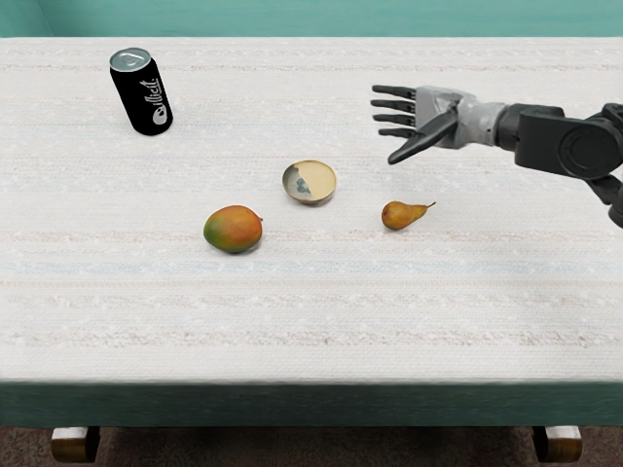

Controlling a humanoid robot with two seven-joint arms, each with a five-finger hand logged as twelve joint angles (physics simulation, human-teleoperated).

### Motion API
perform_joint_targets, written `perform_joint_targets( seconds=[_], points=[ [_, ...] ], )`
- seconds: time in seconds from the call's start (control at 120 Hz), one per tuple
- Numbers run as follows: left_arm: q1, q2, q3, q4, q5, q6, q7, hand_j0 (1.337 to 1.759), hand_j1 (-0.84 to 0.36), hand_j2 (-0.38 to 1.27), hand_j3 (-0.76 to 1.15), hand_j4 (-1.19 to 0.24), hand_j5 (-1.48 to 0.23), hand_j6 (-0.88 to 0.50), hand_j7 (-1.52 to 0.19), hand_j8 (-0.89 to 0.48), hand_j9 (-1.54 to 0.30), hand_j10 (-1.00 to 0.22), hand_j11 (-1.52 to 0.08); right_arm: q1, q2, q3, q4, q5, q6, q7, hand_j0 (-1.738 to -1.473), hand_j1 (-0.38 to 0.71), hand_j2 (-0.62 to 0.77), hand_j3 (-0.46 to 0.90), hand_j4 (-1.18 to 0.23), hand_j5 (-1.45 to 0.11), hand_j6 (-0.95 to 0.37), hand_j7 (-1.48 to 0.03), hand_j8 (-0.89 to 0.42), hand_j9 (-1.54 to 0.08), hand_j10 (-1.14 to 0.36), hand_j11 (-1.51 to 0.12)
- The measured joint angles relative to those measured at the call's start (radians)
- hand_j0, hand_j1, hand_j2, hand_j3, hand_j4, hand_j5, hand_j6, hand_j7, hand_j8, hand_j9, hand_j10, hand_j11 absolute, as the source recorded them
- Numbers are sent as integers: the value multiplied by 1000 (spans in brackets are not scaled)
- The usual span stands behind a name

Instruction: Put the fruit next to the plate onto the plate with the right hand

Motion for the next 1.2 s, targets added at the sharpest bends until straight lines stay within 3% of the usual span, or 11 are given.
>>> perform_joint_targets(
  seconds=[0.258, 0.425, 0.542, 0.708, 0.917, 1.033, 1.2],
  points=[
    [0, 0, 0, 0, 0, 0, 0, 1658, 348, 0, 0, -1, -1, -1, -1, -1, -1, -1, -1, 8, -16, 2, -1, -14, 0, -4, -1658, -349, 1, 0, 0, 0, 1, 0, 1, 0, 1, 0],
    [0, 0, 0, 0, 0, 0, 0, 1658, 348, 0, 0, -1, -1, -1, -1, -1, -1, -1, -1, 53, -43, 13, -2, -209, 0, -11, -1658, -349, 1, 0, 0, 0, 1, 0, 1, 0, 1, 0],
    [0, 0, 0, 0, 0, 0, 0, 1658, 348, 0, 0, -1, -1, -1, -1, -1, -1, -1, -1, 92, -55, 21, 5, -392, 0, 6, -1658, -349, 1, 0, 0, 0, 0, 0, 0, 0, 1, 0],
    [0, 0, 0, 0, 0, 0, 0, 1658, 348, 0, 0, -1, -1, -1, -1, -1, -1, -1, -1, 116, -89, 16, 191, -694, 0, 72, -1658, -349, 1, 0, -1, 0, -1, 0, -1, 0, 0, 0],
    [0, 0, 0, 0, 0, 0, 0, 1658, 348, 0, 0, -1, -1, -1, -1, -1, -1, -1, -1, 108, -196, -31, 460, -819, -128, 91, -1658, -349, 1, 0, -2, 0, -2, 0, -2, 0, -1, 0],
    [0, 0, 0, 0, 0, 0, 0, 1658, 348, 0, 0, -1, -1, -1, -1, -1, -1, -1, -1, 95, -217, -88, 522, -834, -256, 93, -1658, -349, 1, 0, -2, 0, -3, 0, -2, 0, -1, 0],
    [0, 0, 0, 0, 0, 0, 0, 1658, 348, 0, 0, -1, -1, -1, -1, -1, -1, -1, -1, 34, -225, -122, 548, -847, -423, 94, -1658, -340, -1, 0, -10, -11, -11, -10, -10, -11, -9, -10]
  ],
)
